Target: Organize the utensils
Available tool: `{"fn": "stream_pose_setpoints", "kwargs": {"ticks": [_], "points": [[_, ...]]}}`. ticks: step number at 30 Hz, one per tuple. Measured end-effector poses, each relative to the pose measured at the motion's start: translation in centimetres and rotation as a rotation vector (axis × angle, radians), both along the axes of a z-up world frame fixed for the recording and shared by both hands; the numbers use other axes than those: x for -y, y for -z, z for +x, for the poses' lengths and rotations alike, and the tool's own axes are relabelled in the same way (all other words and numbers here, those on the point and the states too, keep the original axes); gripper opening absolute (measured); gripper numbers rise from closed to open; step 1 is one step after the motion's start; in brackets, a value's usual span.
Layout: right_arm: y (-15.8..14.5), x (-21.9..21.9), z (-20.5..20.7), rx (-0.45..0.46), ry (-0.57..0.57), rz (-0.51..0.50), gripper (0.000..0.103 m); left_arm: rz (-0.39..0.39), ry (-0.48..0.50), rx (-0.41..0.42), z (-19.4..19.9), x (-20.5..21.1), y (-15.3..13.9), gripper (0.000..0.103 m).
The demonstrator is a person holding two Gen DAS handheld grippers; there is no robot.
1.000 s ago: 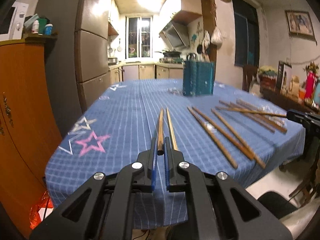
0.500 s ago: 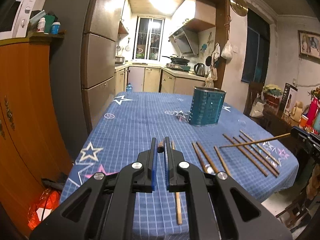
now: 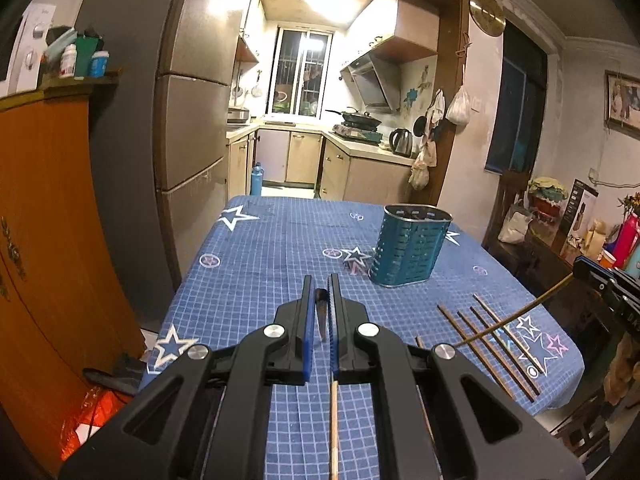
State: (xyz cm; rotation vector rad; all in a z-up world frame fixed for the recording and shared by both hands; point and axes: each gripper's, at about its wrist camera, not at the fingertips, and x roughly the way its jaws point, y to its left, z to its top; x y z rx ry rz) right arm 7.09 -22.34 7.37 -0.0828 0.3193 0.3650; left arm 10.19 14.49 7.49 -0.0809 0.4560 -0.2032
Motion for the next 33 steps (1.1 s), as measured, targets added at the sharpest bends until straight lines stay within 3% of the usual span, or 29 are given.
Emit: {"fn": "stream_pose_setpoints", "kwargs": {"ticks": [14, 19, 27, 33], "points": [[-3.9, 1.0, 1.8, -0.037, -0.038, 0.034, 0.007, 0.033, 0.019, 0.049, 0.1, 2.6, -4.5, 0.005], [-7.3, 1.9, 2.7, -0.011, -0.027, 0.020, 0.007, 0.044, 0.071, 0.093, 1.3, 5.2, -7.3, 0.005], [-13.7, 3.9, 7.2, 0.136, 0.058, 0.047, 0.007, 0.049, 0.138, 0.182, 6.6, 11.3, -12.1, 0.005], [-15.0, 5.2, 13.3, 0.190, 0.109, 0.135, 0.007, 0.041, 0.126, 0.231, 12.3, 14.9, -13.3, 0.005]]}}
